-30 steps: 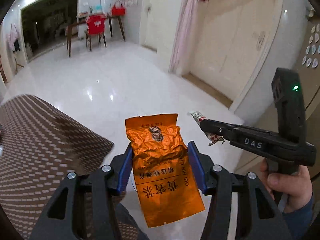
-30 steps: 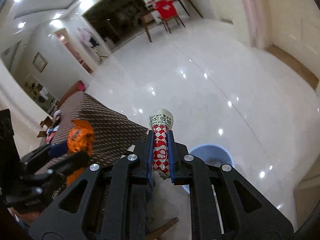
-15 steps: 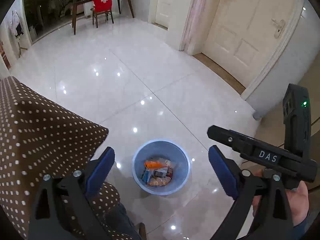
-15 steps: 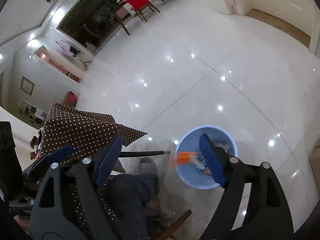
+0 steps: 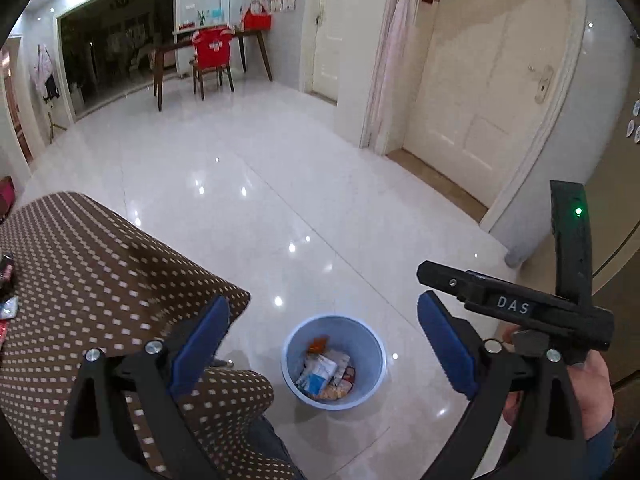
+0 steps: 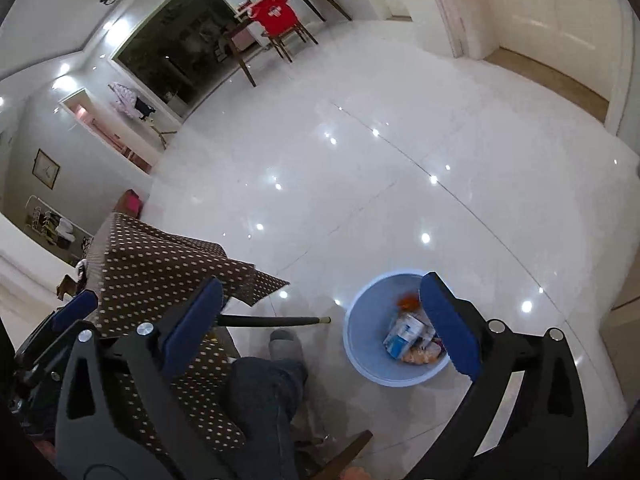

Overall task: Collect trash
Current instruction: 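Move both open tools back over the table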

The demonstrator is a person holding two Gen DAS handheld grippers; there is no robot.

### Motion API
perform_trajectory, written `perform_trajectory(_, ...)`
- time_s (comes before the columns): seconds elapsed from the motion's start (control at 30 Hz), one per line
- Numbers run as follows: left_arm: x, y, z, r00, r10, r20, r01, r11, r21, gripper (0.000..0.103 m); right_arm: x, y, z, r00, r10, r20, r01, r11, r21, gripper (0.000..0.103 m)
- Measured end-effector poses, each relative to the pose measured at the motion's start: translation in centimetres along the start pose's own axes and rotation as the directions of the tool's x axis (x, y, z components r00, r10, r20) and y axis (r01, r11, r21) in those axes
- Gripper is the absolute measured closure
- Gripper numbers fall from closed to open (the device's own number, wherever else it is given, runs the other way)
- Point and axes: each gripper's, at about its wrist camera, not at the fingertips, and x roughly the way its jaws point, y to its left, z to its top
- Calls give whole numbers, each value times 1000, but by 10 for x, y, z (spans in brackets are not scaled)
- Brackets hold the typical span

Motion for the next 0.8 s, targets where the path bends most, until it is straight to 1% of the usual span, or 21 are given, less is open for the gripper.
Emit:
perform_trajectory(0.2,-44,19,1,995,36,88,-36,999,8,9,-19,41,7,999,32,37,-30,998,-62,6)
perform_trajectory(0.4,-79,53,-6,987,72,140,-67,997,-43,9,-31,100,7,994,85,61,-75,986,-147,6)
perform_trajectory(0.47,-91,66,-9,983,95,158,-87,995,-57,9,-34,120,7,992,106,65,-93,979,-180,6)
perform_trajectory(0.67,-124,109,-23,968,156,195,-136,984,-112,9,-31,179,1,987,151,49,-132,953,-272,6)
perform_trajectory(0.8,-143,139,-27,956,209,206,-178,971,-159,9,-22,215,-5,984,173,28,-156,935,-319,6)
